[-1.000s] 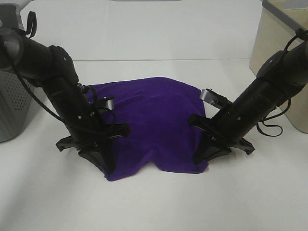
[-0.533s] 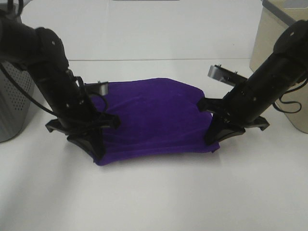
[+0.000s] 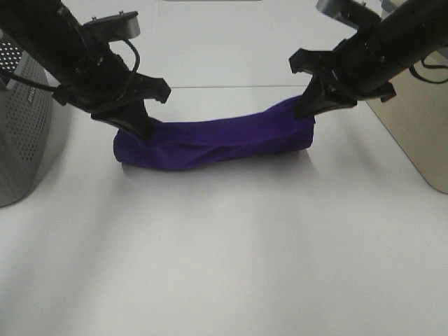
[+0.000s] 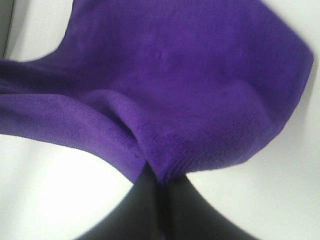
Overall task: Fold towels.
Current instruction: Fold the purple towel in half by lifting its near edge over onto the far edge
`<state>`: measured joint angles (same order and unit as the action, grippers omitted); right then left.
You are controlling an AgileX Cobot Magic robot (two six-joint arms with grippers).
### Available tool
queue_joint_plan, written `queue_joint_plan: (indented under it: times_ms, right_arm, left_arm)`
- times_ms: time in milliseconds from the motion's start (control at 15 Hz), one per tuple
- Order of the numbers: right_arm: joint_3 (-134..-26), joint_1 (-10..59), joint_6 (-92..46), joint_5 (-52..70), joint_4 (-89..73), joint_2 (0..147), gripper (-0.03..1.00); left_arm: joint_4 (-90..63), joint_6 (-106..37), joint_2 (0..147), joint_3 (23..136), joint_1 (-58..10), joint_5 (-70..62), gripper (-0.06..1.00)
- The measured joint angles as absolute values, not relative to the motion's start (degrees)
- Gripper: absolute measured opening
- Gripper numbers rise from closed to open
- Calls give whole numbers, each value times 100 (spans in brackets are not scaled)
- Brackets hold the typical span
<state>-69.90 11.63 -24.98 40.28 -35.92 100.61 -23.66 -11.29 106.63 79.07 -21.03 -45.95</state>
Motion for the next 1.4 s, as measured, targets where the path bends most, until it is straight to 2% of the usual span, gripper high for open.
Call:
queue_joint_plan:
  times_ms: [333,800,1133,1400]
  right_arm:
    - [-7695,1163,-2498,3426,-3575,10731,2]
    - [-8973,1163,-2613,3329,-3295,12250,2]
    - [-9202,1163,-2624,3083,-2882,12748,2]
    - [-9207,1163,-2624,2979,-2905,12977,2]
  left_arm:
    - [-2028,-1117,11121,8566,-1902,-4108,0]
    - [-2034,-1725,12336,9379,-1719,-3879,0]
    - [-2040,-1742,13247,10147,-1719,-3833,0]
    - [-2045,-1742,13367,10199,-1719,-3839,0]
